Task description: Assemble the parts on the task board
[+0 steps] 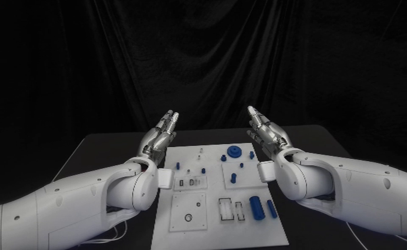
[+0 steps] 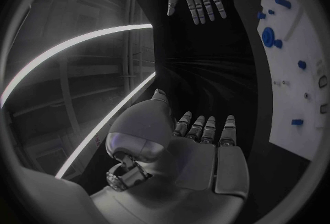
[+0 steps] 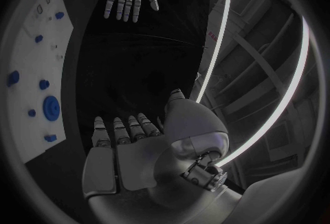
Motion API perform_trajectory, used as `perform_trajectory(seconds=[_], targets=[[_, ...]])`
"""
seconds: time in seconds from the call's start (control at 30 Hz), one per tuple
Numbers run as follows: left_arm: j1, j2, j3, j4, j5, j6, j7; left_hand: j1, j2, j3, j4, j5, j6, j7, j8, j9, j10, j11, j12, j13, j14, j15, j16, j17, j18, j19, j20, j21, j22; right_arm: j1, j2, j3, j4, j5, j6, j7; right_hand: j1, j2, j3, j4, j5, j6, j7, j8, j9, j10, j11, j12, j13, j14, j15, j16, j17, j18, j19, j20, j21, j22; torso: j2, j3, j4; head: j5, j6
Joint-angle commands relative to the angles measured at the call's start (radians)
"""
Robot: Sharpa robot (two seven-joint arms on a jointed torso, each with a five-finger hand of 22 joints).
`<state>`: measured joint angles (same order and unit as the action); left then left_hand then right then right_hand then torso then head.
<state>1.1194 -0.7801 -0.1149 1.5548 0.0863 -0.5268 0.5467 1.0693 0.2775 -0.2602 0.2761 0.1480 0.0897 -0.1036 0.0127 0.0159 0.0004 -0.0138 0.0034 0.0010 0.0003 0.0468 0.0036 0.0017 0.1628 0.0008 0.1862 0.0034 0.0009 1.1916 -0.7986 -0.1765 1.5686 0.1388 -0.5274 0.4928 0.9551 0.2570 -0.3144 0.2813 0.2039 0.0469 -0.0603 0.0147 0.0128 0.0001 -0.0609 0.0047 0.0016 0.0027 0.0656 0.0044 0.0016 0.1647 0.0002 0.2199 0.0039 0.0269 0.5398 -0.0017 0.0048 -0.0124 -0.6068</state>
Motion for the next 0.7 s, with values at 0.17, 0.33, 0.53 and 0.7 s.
perform_trajectory(seconds=[0.17,0.33,0.53,0.7], targets=[[0.041,0.005,-0.051,-0.005,0.139,0.350,0.116,0.074,0.014,0.007,0.016,0.062,0.031,0.024,0.008,0.004,0.000,0.031,-0.003,-0.001,0.000,0.027,-0.004,-0.002,0.016,-0.001,0.026,-0.003,-0.001,0.051,-0.008,-0.053,0.002,0.155,0.276,-0.061,0.063,0.006,-0.014,0.009,0.023,0.030,0.022,0.022,0.006,0.000,0.030,-0.005,-0.002,-0.003,0.022,-0.004,-0.002,0.014,0.000,0.021,-0.004,-0.027,0.000,0.0000,0.0000,0.000,0.000],[0.061,0.006,-0.081,-0.009,0.180,0.457,0.145,0.194,0.003,0.094,-0.016,0.294,0.140,0.069,0.037,0.023,0.095,0.104,0.060,0.037,0.023,0.065,0.027,0.016,0.020,0.044,0.058,0.043,0.033,0.066,-0.010,-0.071,0.002,0.178,0.316,-0.068,0.078,0.004,-0.011,0.010,0.048,0.048,0.053,0.036,0.010,0.000,0.027,-0.005,-0.002,-0.003,0.023,-0.004,-0.002,0.015,0.000,0.018,-0.004,-0.027,0.000,0.0000,0.0000,0.000,0.000],[0.071,0.006,-0.095,-0.010,0.199,0.507,0.158,0.318,-0.026,0.131,-0.003,0.420,0.187,0.091,0.060,0.025,0.108,0.121,0.162,0.048,0.062,0.084,0.085,0.028,0.018,0.123,0.073,0.087,0.056,0.067,-0.010,-0.071,0.002,0.179,0.317,-0.068,0.110,0.001,-0.005,0.009,0.082,0.082,0.083,0.071,0.017,0.000,0.062,-0.005,-0.002,-0.003,0.052,-0.004,-0.002,0.017,0.026,0.047,0.017,-0.012,0.000,0.0000,0.0000,0.000,0.000],[0.065,-0.039,-0.096,-0.073,0.088,0.571,0.242,0.351,-0.037,0.163,-0.007,0.466,0.237,0.114,0.086,0.032,0.105,0.121,0.235,0.052,0.100,0.099,0.139,0.037,0.019,0.189,0.089,0.123,0.071,0.066,-0.040,-0.071,-0.059,0.179,0.479,-0.077,0.148,0.001,-0.018,0.010,0.109,0.180,0.147,0.191,0.040,0.043,0.131,0.098,0.028,0.043,0.069,0.058,0.030,0.017,0.102,0.062,0.059,0.009,0.016,-0.0027,0.0020,0.029,-0.122]])
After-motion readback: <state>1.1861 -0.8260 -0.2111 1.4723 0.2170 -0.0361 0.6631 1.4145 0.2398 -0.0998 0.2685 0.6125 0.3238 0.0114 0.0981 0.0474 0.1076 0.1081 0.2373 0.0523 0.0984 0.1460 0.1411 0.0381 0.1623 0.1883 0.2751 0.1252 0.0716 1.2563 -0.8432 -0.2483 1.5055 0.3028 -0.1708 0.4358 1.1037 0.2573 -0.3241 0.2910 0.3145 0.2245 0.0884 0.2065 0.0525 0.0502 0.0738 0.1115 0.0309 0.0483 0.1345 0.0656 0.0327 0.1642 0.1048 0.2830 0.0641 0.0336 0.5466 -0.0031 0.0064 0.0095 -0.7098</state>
